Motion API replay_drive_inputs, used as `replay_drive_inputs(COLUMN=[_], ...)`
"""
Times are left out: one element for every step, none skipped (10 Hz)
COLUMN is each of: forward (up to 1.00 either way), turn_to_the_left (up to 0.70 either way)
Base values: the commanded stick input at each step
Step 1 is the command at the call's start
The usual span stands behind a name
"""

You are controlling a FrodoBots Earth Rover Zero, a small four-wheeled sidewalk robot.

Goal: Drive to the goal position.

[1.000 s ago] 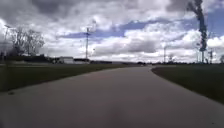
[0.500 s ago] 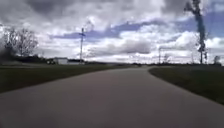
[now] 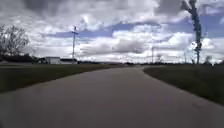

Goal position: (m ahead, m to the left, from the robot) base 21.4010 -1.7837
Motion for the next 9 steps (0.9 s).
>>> replay_drive_inputs(forward=[1.00, 1.00, 1.00, 1.00, 1.00, 1.00, 1.00, 1.00, 1.00], turn_to_the_left=[-0.04, -0.01, 0.00, 0.00, 0.00, 0.00, 0.00, 0.00, -0.03])
